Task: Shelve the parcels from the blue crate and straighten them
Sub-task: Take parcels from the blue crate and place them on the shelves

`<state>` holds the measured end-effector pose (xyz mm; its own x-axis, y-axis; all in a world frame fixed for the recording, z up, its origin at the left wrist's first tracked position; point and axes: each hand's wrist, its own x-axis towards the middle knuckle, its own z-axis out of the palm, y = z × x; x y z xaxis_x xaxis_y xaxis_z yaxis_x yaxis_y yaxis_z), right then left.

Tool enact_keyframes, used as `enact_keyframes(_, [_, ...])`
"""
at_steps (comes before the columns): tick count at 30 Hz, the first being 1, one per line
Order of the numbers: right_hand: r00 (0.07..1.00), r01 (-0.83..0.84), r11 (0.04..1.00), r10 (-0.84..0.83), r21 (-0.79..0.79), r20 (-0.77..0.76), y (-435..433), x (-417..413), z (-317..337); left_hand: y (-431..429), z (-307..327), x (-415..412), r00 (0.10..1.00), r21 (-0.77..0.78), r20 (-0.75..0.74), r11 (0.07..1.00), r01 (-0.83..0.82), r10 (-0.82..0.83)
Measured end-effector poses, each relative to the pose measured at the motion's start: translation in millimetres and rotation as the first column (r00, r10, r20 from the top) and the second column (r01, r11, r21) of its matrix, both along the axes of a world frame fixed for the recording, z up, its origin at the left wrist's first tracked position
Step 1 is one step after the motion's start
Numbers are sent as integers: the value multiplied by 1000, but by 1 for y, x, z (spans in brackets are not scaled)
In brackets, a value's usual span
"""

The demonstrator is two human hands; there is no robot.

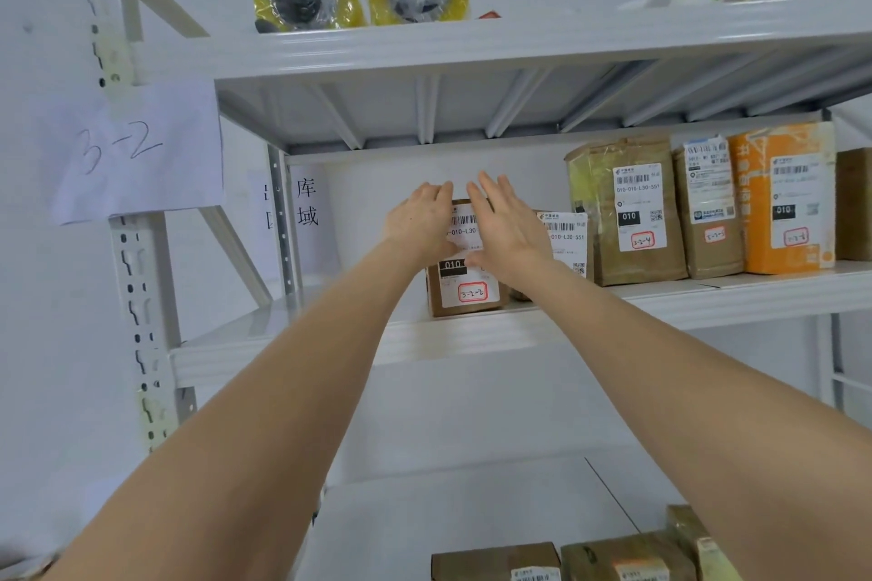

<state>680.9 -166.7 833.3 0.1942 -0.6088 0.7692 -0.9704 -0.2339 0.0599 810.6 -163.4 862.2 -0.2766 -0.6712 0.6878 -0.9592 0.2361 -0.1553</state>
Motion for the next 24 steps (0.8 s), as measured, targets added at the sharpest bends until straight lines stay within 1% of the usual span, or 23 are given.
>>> enact_keyframes(2, [1000, -18, 999, 17, -34, -26, 0, -1, -13, -4, -3, -3, 1000, 5, 4, 1000, 0, 0])
enact_keyframes(4, [998, -52, 999, 52, 0, -31, -2, 2, -30, -7, -4, -4, 1000, 1, -31, 1000, 0, 0])
enact_keyframes(6, [995, -97, 993, 95, 68, 40, 0, 3, -43, -9, -2, -7, 1000, -7, -29, 1000, -8, 8])
enact_keyframes(8, [990, -121, 988, 114, 93, 80, 3, 4, -48, -9, 0, -11, 999, -21, 10, 999, -32, 32])
enact_keyframes(10, [993, -100, 989, 92, 110, 79, 7, 5, -51, -11, 0, -13, 998, -35, 34, 998, -46, 48])
enact_keyframes(14, [999, -48, 995, 47, 91, 13, 4, 9, -53, -16, -1, -12, 998, -48, 40, 998, -48, 50])
enact_keyframes(24, [998, -42, 989, 35, 139, 51, -8, 15, -53, -32, -2, -6, 999, -23, 30, 1000, -10, 11])
